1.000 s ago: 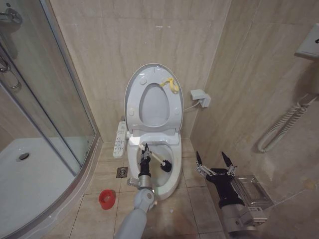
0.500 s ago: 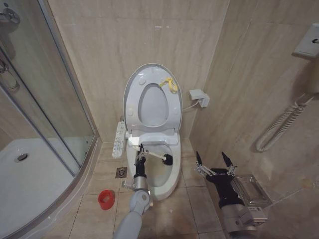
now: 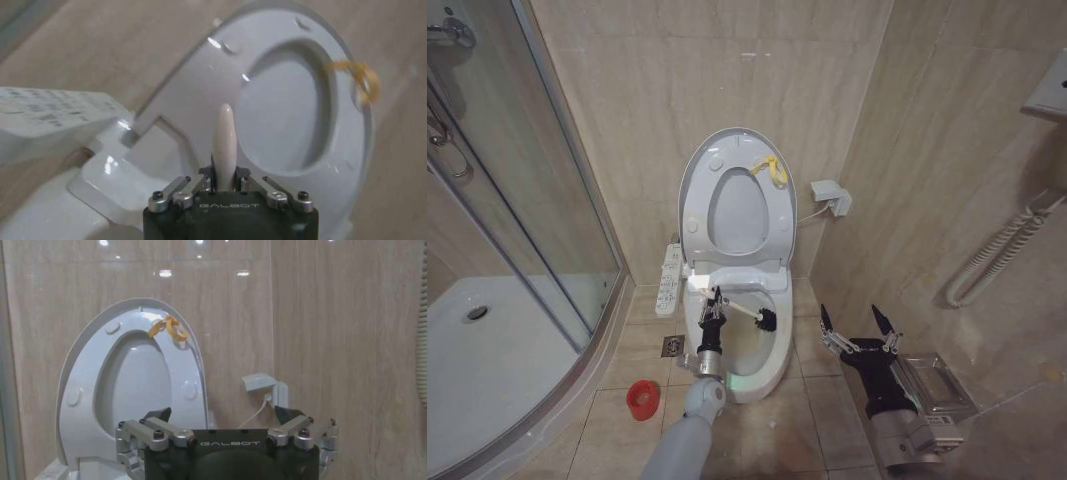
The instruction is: Open the toilet lid, clean the toilet bowl with a toilet brush, close the toilet lid, and flush.
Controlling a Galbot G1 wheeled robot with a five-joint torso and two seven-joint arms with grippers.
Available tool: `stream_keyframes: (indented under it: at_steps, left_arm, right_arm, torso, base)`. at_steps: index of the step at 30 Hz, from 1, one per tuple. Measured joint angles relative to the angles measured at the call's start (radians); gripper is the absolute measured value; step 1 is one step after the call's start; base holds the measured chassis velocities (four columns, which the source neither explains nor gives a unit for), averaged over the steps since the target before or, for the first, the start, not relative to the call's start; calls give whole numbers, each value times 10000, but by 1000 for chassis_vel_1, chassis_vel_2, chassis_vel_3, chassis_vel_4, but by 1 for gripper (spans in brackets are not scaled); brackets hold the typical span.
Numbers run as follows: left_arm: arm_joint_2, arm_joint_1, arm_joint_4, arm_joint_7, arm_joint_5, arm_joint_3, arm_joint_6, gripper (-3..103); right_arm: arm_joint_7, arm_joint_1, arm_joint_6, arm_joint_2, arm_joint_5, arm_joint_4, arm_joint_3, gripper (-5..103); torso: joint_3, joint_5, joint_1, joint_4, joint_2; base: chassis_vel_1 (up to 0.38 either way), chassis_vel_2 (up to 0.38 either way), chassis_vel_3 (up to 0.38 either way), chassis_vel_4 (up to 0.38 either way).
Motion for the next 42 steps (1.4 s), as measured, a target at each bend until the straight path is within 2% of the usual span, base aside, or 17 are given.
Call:
stream_keyframes:
  at_steps: [4, 7, 10, 12, 14, 16, 19, 22, 23, 24, 26, 32, 39, 41, 42]
  left_arm:
    - [90, -113, 110, -93, 442, 9, 21, 19]
    - [106, -231, 267, -47, 397, 18, 22, 19]
    - [86, -368, 319, 180, -69, 51, 13, 19]
    - [-44, -569, 314, 468, -835, 58, -8, 19]
    - [-97, -638, 285, 580, -1095, 53, -11, 19]
    - [-142, -722, 86, 901, -1788, 64, 27, 19]
    - [-147, -759, 70, 1020, -1921, 33, 66, 19]
    - [-100, -777, 440, 1219, -1222, -86, -81, 19]
    - [-60, -729, 544, 1215, -893, -126, -145, 19]
    - [-60, -729, 544, 1215, -893, -126, -145, 19]
    - [-5, -657, 640, 1131, -228, -201, -247, 19]
    - [225, -661, 612, 1045, 1264, -251, -403, 19]
    - [327, -848, 581, 1016, 1601, -220, -437, 19]
    - [339, -870, 609, 1007, 1581, -200, -432, 19]
    - [337, -897, 607, 994, 1314, -147, -406, 19]
  right_arm:
    - [0, 0, 0, 0, 0, 0, 0, 100]
    - [0, 0, 0, 0, 0, 0, 0, 100]
    - [0, 0, 0, 0, 0, 0, 0, 100]
    - [0, 0, 0, 0, 0, 0, 0, 100]
    - [0, 0, 0, 0, 0, 0, 0, 100]
    - [0, 0, 0, 0, 0, 0, 0, 100]
    - [0, 0, 0, 0, -1, 0, 0, 100]
    - [0, 0, 0, 0, -1, 0, 0, 100]
    - [0, 0, 0, -1, 0, 0, 0, 100]
    - [0, 0, 0, -1, 0, 0, 0, 100]
    - [0, 0, 0, 0, 0, 0, 0, 100]
    - [0, 0, 0, -1, 0, -1, 0, 100]
    - [0, 0, 0, 0, 0, 0, 0, 100]
    - [1, 0, 0, -1, -1, 0, 0, 100]
    - [0, 0, 0, 0, -1, 0, 0, 100]
  torso:
    - [2, 3, 2, -4, -2]
    - [3, 1, 3, 2, -3]
    - [2, 2, 3, 5, -3]
    - [2, 3, 3, 6, -3]
    - [2, 3, 3, 6, -3]
    - [1, 2, 2, 4, -2]
    - [1, 2, 2, 4, -2]
    - [0, 2, 1, 5, -1]
    - [0, 4, 0, 10, -1]
    - [0, 4, 0, 10, -1]
    - [-1, 5, 0, 13, 1]
    - [4, 0, 2, 4, -1]
    - [1, 3, 1, 4, 0]
    - [1, 3, 1, 6, 0]
    - [1, 2, 1, 9, 0]
  base:
    - [0, 0, 0, 0]
    - [0, 0, 0, 0]
    - [0, 0, 0, 0]
    - [0, 0, 0, 0]
    - [0, 0, 0, 0]
    - [0, 0, 0, 0]
    - [0, 0, 0, 0]
    - [0, 0, 0, 0]
    - [0, 0, 0, 0]
    - [0, 0, 0, 0]
    - [0, 0, 0, 0]
    - [0, 0, 0, 0]
    - [0, 0, 0, 0]
    - [0, 0, 0, 0]
    - [0, 0, 0, 0]
